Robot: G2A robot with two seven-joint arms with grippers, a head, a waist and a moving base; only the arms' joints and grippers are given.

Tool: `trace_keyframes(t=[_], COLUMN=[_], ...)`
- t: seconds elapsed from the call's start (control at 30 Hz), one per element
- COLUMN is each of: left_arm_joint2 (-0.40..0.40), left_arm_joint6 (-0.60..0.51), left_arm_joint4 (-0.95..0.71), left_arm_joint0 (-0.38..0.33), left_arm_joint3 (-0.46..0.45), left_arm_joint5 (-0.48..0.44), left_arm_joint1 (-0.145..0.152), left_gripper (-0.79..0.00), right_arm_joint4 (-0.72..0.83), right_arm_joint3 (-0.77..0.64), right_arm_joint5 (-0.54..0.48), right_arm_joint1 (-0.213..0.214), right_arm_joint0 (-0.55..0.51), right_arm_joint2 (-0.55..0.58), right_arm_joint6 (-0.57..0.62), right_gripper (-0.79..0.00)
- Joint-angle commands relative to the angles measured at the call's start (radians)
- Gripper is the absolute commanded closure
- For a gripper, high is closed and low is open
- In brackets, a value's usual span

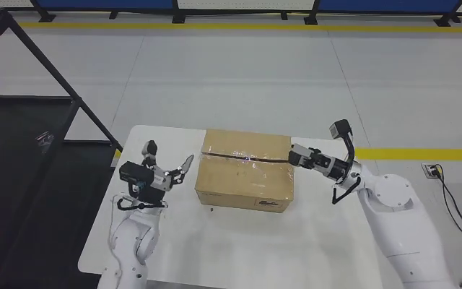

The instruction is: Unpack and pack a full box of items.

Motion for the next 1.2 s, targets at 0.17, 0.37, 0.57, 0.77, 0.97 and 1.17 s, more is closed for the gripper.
trace_keyframes(t=[0.17, 0.37, 0.57, 0.77, 0.97, 1.17], left_arm_joint2=[0.028, 0.048, 0.138, 0.209, 0.262, 0.329], left_arm_joint6=[-0.081, -0.090, -0.109, -0.056, 0.004, 0.031], left_arm_joint4=[-0.014, 0.083, 0.256, 0.413, 0.479, 0.491], left_arm_joint0=[-0.034, -0.039, -0.137, -0.254, -0.331, -0.389], left_arm_joint3=[0.012, 0.002, 0.090, 0.216, 0.312, 0.396], left_arm_joint5=[-0.086, -0.063, -0.071, -0.147, -0.161, -0.119], left_arm_joint1=[0.004, 0.010, 0.019, 0.034, 0.042, 0.036], left_gripper=[-0.785, -0.785, -0.785, -0.785, -0.785, -0.785], right_arm_joint4=[0.011, 0.017, 0.124, 0.161, 0.179, 0.181], right_arm_joint3=[0.011, 0.007, 0.011, 0.033, 0.014, -0.015], right_arm_joint5=[-0.019, -0.016, -0.045, -0.076, -0.090, -0.085], right_arm_joint1=[0.006, 0.006, 0.008, 0.016, 0.024, 0.030], right_arm_joint0=[-0.024, -0.029, -0.044, -0.068, -0.114, -0.147], right_arm_joint2=[0.029, 0.031, 0.061, 0.095, 0.129, 0.146], right_arm_joint6=[-0.027, -0.042, -0.040, -0.019, -0.025, -0.040], right_gripper=[-0.785, -0.785, -0.785, -0.785, -0.785, -0.785])
